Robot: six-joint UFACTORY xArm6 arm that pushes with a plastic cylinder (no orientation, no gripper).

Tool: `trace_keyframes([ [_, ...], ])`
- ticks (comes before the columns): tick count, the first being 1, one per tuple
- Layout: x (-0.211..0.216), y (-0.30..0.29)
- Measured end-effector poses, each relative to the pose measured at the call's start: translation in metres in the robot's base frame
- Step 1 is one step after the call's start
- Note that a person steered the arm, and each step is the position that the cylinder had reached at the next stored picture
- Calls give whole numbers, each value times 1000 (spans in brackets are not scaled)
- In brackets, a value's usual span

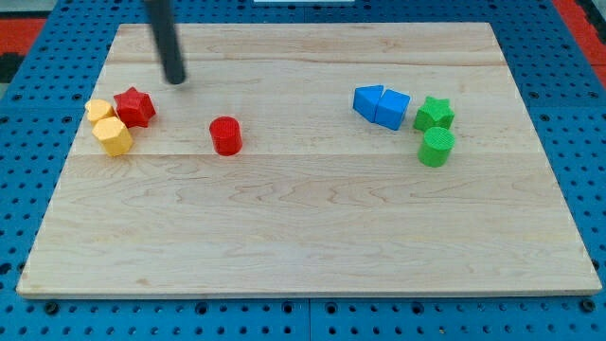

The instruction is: Keep the yellow blocks and the red blocks at the center left of the board

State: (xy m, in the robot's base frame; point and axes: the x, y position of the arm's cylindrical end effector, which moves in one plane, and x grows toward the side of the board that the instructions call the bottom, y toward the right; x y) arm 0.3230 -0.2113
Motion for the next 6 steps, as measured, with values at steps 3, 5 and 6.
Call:
trace_keyframes([
  [3,42,171],
  [5,97,64],
  [6,100,67],
])
